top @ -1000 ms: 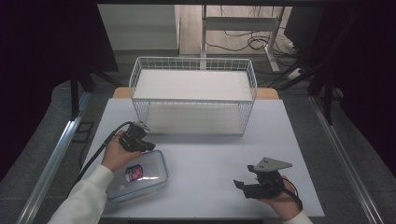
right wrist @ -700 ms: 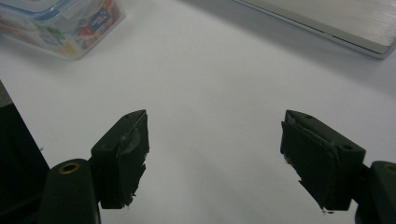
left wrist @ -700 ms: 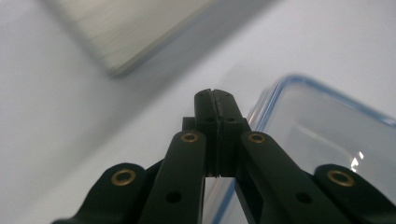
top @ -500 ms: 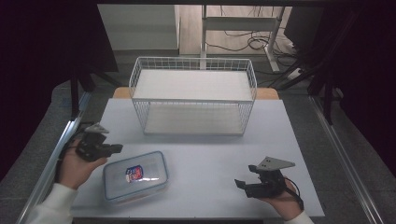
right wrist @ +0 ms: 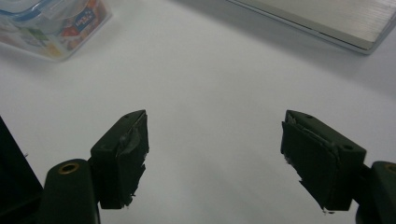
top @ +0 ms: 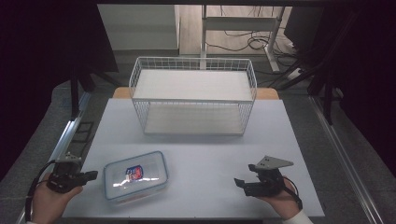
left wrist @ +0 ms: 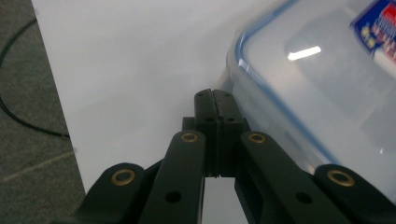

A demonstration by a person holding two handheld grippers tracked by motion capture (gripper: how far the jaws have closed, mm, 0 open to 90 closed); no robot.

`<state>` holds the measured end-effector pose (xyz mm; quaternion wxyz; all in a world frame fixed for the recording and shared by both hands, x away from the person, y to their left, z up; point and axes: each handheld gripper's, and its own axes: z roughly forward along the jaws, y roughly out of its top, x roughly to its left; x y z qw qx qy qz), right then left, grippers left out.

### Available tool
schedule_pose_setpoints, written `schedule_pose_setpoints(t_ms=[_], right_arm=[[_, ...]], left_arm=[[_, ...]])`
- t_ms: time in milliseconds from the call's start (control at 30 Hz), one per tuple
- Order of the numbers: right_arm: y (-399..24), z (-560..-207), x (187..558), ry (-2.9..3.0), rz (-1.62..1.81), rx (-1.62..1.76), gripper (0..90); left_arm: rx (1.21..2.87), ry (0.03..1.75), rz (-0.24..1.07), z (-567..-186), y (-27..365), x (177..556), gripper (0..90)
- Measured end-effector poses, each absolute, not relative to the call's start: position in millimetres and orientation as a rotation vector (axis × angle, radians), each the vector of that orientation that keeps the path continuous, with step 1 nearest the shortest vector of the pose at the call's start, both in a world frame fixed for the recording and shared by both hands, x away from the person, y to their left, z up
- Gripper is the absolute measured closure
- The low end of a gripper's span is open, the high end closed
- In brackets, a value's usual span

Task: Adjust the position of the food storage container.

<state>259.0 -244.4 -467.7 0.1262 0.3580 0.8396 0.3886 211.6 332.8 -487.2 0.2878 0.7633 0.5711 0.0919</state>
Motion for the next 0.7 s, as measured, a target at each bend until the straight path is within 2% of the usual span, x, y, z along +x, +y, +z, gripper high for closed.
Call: schedule_pose_setpoints(t_ms=[300,533,700], right_arm=[[-244,-468,259,2.426,1.123,1.060,23.8],[-247,-468,260,2.417,1.118,1.077,23.9],[-246,-468,260,2.412,1.120,1.081,24.0]], left_arm=[[2.034,1.540,0.178,-504,319,213,89.9],[1.998,1.551,0.150,-505,318,217,89.9],[2.011,1.519,0.128,-504,302,229,89.8]])
